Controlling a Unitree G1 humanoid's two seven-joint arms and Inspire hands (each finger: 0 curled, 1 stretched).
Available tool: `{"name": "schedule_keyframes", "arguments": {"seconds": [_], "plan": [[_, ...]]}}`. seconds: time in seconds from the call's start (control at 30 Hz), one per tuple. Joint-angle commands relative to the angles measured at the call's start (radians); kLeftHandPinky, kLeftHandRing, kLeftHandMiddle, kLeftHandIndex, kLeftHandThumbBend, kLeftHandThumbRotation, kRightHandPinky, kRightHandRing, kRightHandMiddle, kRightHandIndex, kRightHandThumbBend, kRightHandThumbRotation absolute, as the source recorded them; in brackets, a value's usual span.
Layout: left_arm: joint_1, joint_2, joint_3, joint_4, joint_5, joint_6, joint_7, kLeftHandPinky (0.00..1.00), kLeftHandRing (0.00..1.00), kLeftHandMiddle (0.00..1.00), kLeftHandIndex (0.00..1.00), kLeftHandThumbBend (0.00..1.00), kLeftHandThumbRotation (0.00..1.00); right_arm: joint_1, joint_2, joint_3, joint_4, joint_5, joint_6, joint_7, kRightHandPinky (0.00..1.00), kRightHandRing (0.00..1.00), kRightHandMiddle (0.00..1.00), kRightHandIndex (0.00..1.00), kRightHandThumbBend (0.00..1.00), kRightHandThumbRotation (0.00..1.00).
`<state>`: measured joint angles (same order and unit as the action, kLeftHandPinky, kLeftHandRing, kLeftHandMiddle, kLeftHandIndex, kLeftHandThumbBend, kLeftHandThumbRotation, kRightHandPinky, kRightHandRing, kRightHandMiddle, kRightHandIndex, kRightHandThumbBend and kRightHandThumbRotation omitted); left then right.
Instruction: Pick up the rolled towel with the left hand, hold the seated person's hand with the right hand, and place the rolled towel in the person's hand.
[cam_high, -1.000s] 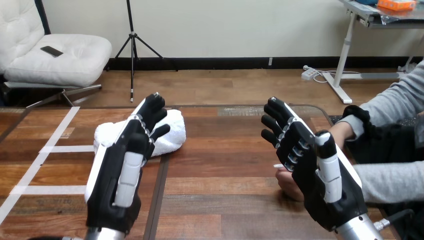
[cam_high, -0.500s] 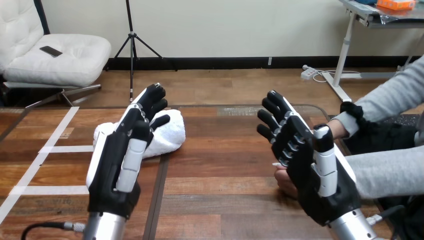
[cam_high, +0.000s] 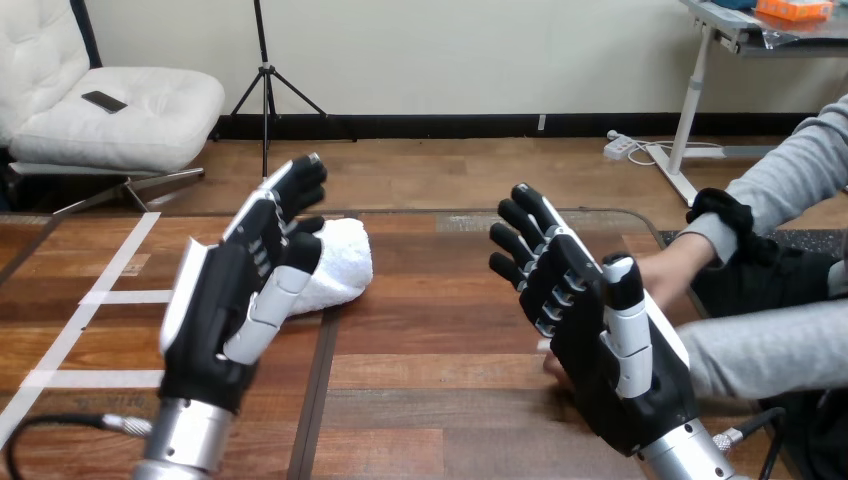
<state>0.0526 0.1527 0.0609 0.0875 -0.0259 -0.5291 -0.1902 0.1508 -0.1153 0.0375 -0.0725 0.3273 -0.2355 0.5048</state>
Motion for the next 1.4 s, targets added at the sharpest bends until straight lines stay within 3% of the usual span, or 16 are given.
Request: {"name": "schedule_keyframes", "arguments": {"seconds": [0.0, 0.33, 0.6, 0.8, 1.0, 1.37], "plan": [[-0.092, 0.044, 0.021, -0.017, 0.039, 0.008, 0.015, 0.83, 0.91, 0.90, 0.88, 0.96, 0.78, -0.039, -0.004, -0.004, -0.038, 0.001, -0.011, 0.001, 1.00, 1.00, 1.00, 0.99, 0.85, 1.00], [-0.138, 0.105, 0.036, -0.019, 0.115, 0.054, 0.036, 0.86, 0.93, 0.94, 0.91, 1.00, 0.76, -0.026, -0.013, -0.004, -0.064, 0.004, 0.005, -0.001, 1.00, 1.00, 1.00, 0.98, 0.88, 1.00], [-0.195, 0.142, 0.049, -0.008, 0.129, 0.118, 0.031, 0.96, 0.98, 0.97, 0.94, 1.00, 0.71, -0.021, -0.023, -0.008, -0.071, 0.009, 0.008, 0.007, 1.00, 1.00, 1.00, 0.98, 0.88, 1.00], [-0.248, 0.171, 0.053, 0.031, 0.156, 0.133, 0.049, 0.99, 0.99, 0.99, 0.95, 1.00, 0.67, -0.017, -0.027, -0.011, -0.073, 0.011, 0.017, 0.009, 1.00, 1.00, 1.00, 0.98, 0.88, 1.00], [-0.308, 0.211, 0.047, 0.089, 0.208, 0.133, 0.069, 0.91, 0.96, 0.97, 0.96, 1.00, 0.65, -0.017, -0.029, -0.014, -0.066, 0.022, 0.018, 0.024, 1.00, 1.00, 1.00, 0.98, 0.89, 1.00], [-0.409, 0.274, 0.017, 0.192, 0.321, 0.148, 0.102, 0.88, 0.96, 0.97, 0.96, 0.97, 0.66, -0.017, -0.019, -0.009, -0.061, 0.012, 0.010, 0.019, 1.00, 1.00, 1.00, 0.98, 0.89, 1.00]]}}
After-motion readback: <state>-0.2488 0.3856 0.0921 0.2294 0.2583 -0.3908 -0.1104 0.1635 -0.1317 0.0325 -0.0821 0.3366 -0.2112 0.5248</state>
